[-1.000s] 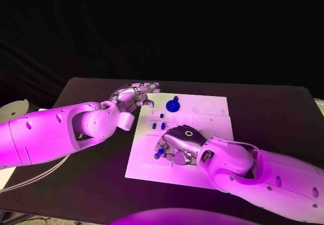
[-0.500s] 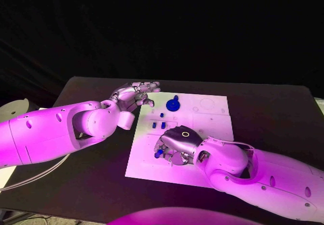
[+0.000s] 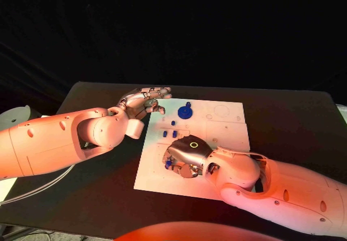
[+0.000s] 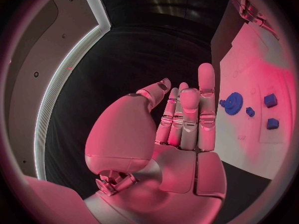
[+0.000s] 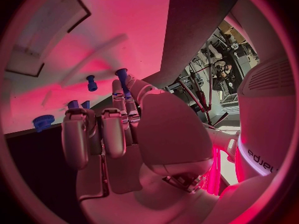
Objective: Assemble the parts on the task board
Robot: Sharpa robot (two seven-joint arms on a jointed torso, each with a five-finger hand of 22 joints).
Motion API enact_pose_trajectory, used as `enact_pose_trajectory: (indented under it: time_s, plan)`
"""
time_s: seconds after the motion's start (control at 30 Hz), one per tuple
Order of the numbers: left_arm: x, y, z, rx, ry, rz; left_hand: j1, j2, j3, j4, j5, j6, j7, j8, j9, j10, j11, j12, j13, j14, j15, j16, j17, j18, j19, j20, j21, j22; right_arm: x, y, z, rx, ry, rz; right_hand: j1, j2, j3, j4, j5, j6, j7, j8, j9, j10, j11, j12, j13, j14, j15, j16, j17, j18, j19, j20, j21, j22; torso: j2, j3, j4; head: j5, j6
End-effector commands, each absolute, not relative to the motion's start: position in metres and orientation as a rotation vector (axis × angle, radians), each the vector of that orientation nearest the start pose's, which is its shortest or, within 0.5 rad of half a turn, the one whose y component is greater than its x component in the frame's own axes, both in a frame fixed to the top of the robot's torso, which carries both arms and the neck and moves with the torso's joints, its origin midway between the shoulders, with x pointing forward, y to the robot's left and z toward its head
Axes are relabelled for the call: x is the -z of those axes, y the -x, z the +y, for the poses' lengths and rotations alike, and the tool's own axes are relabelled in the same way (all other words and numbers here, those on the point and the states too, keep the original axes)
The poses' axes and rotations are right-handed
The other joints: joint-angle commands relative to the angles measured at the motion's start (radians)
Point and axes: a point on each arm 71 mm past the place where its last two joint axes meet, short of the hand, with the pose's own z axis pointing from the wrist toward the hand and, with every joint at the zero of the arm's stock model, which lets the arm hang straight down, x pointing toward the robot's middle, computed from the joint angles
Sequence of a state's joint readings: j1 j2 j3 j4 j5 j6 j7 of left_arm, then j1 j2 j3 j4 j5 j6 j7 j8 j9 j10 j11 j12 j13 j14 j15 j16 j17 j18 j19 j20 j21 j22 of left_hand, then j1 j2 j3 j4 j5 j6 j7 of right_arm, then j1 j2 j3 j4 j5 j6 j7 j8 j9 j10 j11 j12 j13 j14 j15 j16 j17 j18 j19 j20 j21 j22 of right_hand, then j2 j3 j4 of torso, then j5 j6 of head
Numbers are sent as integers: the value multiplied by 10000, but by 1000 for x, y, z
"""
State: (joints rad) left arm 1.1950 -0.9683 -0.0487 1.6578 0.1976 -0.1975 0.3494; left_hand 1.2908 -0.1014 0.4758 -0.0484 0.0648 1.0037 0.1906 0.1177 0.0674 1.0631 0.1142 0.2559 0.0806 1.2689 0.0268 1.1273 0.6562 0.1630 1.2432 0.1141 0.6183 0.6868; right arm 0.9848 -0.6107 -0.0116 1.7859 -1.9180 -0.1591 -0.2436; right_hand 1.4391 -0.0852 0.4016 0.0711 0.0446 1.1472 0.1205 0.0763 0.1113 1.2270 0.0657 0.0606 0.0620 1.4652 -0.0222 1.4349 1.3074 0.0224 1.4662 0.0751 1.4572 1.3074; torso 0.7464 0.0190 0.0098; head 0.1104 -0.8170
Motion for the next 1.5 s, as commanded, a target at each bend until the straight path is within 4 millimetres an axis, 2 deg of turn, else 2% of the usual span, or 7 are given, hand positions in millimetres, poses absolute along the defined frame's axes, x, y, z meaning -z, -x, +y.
enact_pose_trajectory:
  time_s: [0.03, 0.23, 0.63, 1.03, 1.17, 1.37, 1.5]
  plan:
    - [178, -459, 225, 17054, 13460, 14628, 7, 33, -26, -58, 56, -84, 12, 26, 4, -70, 14, 58, -6, -69, -17, 35, -17, 184, 8, 62, -61, -10, 228, -357, -24, -8171, 6948, 16380, -267, -228, -84, 139, 25, -441, -41, -178, -134, -613, 132, -31, -34, 649, 171, -41, 375, 138, 501, 126, -73, 1122, -3, -2, 10, -15, 12]
    - [178, -458, 225, 17039, 13468, 14628, 7, 33, -26, -58, 56, -84, 12, 26, 4, -70, 14, 58, -6, -69, -17, 35, -17, 184, 8, 62, -61, -10, 227, -357, -25, -8255, 6739, 16209, -457, -501, -476, 194, 33, -1095, -155, -157, -306, -2169, 492, 9, -8, 613, 478, -104, 260, 185, 415, 398, -255, 906, 0, -1, 4, -18, 24]
    - [178, -458, 226, 17032, 13485, 14667, 7, 33, -26, -58, 56, -84, 12, 26, 4, -70, 14, 58, -6, -69, -17, 35, -17, 184, 8, 62, -61, -10, 213, -353, -38, -9218, 5619, 14955, -421, -571, -919, 258, 36, -1385, -186, -138, -392, -2452, 542, 148, 36, 569, 532, -180, 120, 232, 364, 524, -362, 777, -2, 14, -13, -113, 76]
    - [178, -458, 227, 17057, 13496, 14723, 7, 33, -26, -58, 56, -84, 12, 26, 4, -70, 14, 58, -6, -69, -17, 35, -17, 184, 8, 62, -61, -10, 187, -371, -126, -9014, 1663, 16242, -426, -394, -1018, 546, 113, -752, 179, 72, -283, 443, -93, 1578, 493, 598, 24, -171, 142, 134, 547, 144, -21, 1199, -54, -19, -125, -572, 343]
    - [178, -457, 226, 17091, 13486, 14742, -1, 39, -39, -62, 57, -92, 12, 37, 6, -90, 14, 89, -6, -85, -14, 31, -49, 184, 5, 66, -66, -14, 186, -374, -159, -8295, 312, 17170, -1046, -573, -1493, 887, 491, -622, -3, 195, -243, 1692, -335, 2529, 1163, 738, -175, 224, 723, -124, 916, -55, 826, 2240, -73, -52, -211, -903, 427]
    - [179, -456, 225, 17128, 13474, 14766, -1, 39, -39, -62, 57, -92, 12, 37, 6, -90, 14, 89, -6, -85, -14, 31, -49, 184, 5, 66, -66, -14, 193, -365, -203, -6905, -911, 18233, -1565, -336, -2812, 1303, 1428, -772, -226, 659, 3, 2037, -448, 10487, 9839, 709, -322, 139, 475, -211, 1029, -357, 1099, 2586, -92, -77, -368, -1280, 558]
    - [179, -456, 225, 17135, 13471, 14764, -1, 39, -39, -62, 57, -92, 12, 37, 6, -90, 14, 89, -6, -85, -14, 31, -49, 184, 5, 66, -66, -14, 197, -357, -216, -5972, -1114, 18617, -1703, -129, -3308, 1538, 1442, -830, -204, 950, 237, 2131, -499, 12202, 11861, 736, -387, 271, 655, -224, 1046, -253, 1136, 2634, -117, -78, -442, -1388, 561]
